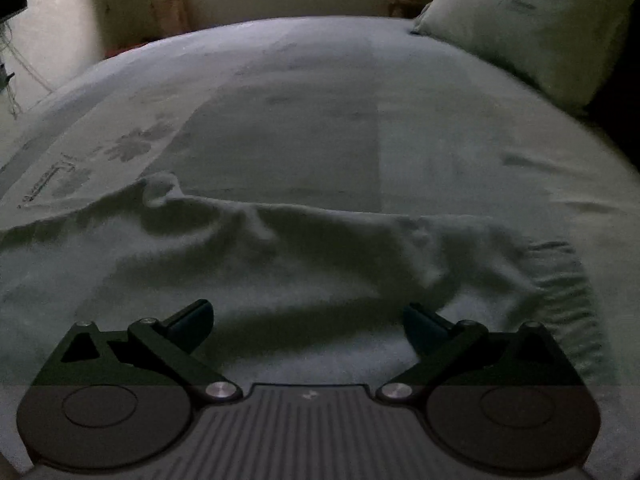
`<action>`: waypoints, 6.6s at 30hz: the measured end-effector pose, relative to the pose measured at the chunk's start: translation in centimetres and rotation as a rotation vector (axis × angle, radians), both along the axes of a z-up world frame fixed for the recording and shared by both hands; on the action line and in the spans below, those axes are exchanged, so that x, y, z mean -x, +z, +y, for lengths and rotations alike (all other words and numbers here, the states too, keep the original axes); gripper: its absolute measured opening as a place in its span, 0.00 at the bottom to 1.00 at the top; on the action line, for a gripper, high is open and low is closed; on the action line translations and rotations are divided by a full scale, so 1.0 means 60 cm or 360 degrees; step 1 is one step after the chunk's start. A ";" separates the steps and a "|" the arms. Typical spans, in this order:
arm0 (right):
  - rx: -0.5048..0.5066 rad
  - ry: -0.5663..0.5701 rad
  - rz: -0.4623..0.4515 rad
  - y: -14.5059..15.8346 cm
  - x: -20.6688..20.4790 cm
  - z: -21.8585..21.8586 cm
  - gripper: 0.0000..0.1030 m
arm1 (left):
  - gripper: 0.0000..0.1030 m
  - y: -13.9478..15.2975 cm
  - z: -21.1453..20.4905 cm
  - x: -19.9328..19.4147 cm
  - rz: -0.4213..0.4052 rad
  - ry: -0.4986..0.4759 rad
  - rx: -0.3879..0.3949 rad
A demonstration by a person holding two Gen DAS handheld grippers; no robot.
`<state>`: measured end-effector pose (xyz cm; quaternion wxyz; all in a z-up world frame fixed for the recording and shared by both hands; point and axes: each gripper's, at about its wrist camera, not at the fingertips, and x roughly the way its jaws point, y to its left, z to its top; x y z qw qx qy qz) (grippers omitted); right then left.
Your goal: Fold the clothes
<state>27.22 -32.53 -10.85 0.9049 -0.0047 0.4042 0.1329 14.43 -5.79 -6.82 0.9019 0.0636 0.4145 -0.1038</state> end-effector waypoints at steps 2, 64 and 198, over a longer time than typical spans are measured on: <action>-0.0051 0.0010 -0.0027 0.025 0.031 -0.005 1.00 | 0.96 0.004 -0.002 0.001 -0.0008 -0.0002 -0.0002; -0.1394 -0.0765 0.0200 -0.055 0.176 -0.276 1.00 | 0.96 0.035 -0.112 0.074 -0.0013 -0.0220 -0.0087; -0.0467 -0.0180 -0.0551 0.162 0.115 0.065 0.26 | 0.96 0.037 0.194 0.161 -0.0045 -0.0013 0.0110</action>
